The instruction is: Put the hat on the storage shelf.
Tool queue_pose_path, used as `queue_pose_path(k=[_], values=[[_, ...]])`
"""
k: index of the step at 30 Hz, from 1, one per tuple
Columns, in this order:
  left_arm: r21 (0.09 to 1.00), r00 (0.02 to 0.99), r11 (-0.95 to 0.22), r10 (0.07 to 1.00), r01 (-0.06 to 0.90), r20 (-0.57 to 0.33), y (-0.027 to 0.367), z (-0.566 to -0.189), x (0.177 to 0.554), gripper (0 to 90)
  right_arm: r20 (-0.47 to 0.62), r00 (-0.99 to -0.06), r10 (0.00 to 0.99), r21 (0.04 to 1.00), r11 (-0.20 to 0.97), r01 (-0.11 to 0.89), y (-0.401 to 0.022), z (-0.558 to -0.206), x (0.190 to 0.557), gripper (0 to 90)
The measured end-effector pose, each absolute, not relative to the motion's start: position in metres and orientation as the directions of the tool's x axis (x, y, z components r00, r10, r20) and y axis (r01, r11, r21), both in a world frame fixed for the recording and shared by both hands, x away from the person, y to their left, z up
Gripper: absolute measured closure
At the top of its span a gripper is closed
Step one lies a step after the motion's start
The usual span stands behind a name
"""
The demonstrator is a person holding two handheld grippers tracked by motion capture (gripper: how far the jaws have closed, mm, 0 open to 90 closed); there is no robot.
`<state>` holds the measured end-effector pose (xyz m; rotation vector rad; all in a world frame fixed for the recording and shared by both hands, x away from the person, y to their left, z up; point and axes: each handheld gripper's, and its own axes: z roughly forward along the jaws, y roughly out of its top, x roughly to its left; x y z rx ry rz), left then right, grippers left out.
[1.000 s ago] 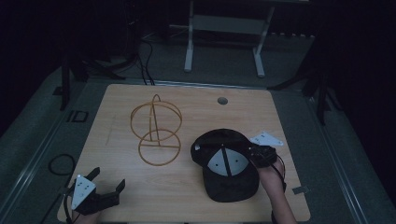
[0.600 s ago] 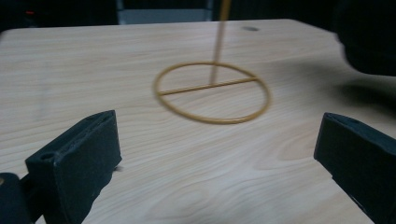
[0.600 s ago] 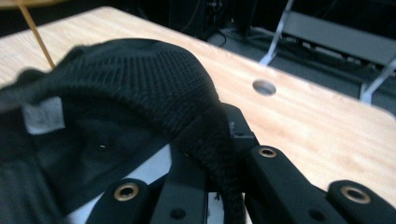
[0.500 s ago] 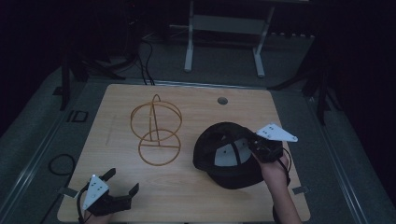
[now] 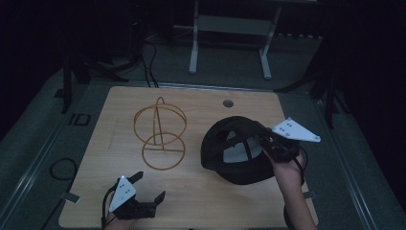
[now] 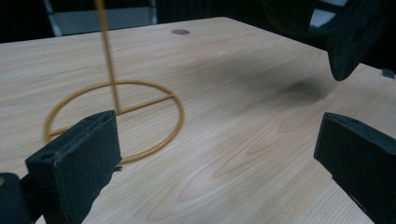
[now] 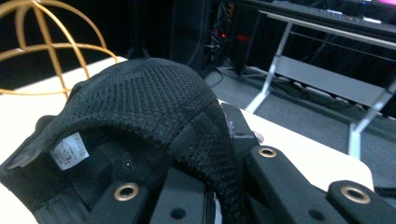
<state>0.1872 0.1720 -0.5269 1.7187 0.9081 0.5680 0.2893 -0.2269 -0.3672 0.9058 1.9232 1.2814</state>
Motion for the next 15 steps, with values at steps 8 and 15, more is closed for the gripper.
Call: queue_pose_path(k=[8,15], values=[[0.945,0.658,-0.160,0.750,0.284,-0.071,0.142,-0.512,0.200,0.9,-0.137,-0.571,0.809,0.945,0.279,0.169,-0.225,-0.360,0.280,88.6],[0.949,0.705,-0.179,0.707,0.259,-0.059,0.113,-0.497,0.216,0.9,-0.137,-0.578,0.804,0.945,0.281,0.166,-0.225,-0.360,0.278,88.5]])
